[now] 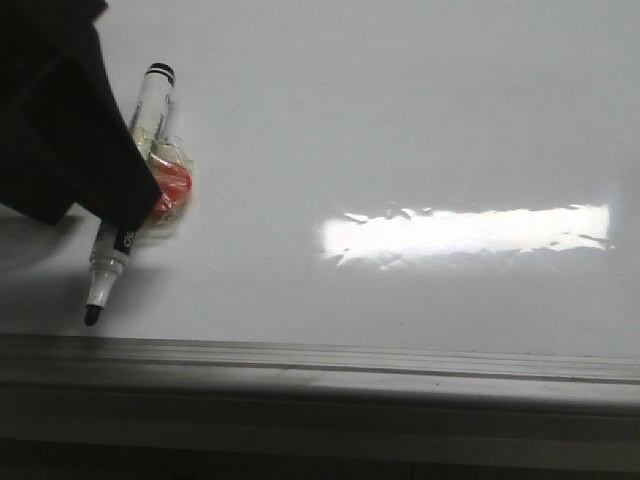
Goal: Write number 0 on whiteboard
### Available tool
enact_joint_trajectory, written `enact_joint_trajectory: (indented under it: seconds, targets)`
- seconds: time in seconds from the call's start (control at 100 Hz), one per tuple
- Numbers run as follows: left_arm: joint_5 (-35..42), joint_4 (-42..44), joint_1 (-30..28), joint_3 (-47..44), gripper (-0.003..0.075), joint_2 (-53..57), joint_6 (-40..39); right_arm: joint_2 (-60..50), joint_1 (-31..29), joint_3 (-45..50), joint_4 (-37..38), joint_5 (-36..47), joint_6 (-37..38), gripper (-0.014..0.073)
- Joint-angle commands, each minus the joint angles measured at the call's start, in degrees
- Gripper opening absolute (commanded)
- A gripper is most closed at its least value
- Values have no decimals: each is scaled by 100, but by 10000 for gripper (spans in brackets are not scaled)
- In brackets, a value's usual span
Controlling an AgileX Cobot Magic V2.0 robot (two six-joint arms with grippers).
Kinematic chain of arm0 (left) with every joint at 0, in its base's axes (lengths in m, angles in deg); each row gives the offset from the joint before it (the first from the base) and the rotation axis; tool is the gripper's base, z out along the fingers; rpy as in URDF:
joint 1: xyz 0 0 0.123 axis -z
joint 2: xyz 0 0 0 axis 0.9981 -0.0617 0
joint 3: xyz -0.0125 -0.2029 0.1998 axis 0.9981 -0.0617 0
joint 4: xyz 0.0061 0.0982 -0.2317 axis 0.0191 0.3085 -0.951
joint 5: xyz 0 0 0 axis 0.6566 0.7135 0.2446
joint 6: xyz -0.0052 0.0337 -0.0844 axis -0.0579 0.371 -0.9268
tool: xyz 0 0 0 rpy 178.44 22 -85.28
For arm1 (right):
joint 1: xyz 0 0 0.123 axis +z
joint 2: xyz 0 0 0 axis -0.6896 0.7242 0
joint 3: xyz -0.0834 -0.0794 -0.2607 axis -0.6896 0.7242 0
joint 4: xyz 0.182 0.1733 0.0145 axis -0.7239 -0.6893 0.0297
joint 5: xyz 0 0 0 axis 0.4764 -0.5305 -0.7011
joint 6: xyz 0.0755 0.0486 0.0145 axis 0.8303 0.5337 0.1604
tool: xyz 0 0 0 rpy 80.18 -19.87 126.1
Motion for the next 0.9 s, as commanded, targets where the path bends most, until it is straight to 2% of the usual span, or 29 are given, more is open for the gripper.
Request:
enact_joint_trajectory:
  seconds: [0.0, 0.23, 0.28, 0.35, 0.46, 0.54, 0.59, 0.7, 0.78, 0.89]
  targets:
    - [457, -65, 40, 203, 386, -145, -144, 116, 32, -162, -8, 399, -60, 392]
    - [581, -65, 40, 203, 366, -725, -198, 116, 89, -162, -8, 376, -60, 392]
    - [581, -65, 40, 203, 323, -801, -198, 116, 89, -162, -8, 338, -60, 392]
    - [537, -65, 40, 203, 216, -840, -198, 116, 89, -162, -8, 259, -60, 392]
    - [508, -43, 40, 203, -18, -803, -86, 116, 99, -162, -42, 192, -60, 392]
    - [469, -54, 60, 203, -20, -688, 27, 116, 226, -188, -202, 192, -209, 392]
    - [469, -84, 87, 203, -20, -572, 127, 116, 336, -250, -506, 159, -690, 392]
    - [454, -100, 396, 218, -20, -146, 1064, 159, 619, -534, -1575, -51, -2379, 392]
    - [362, -100, 798, 269, -20, 195, 2144, 328, 868, -829, -2311, -391, -3642, 392]
    - [121, -61, 1472, 421, -20, 566, 3745, 850, 1254, -1209, -2960, -777, -4635, 392]
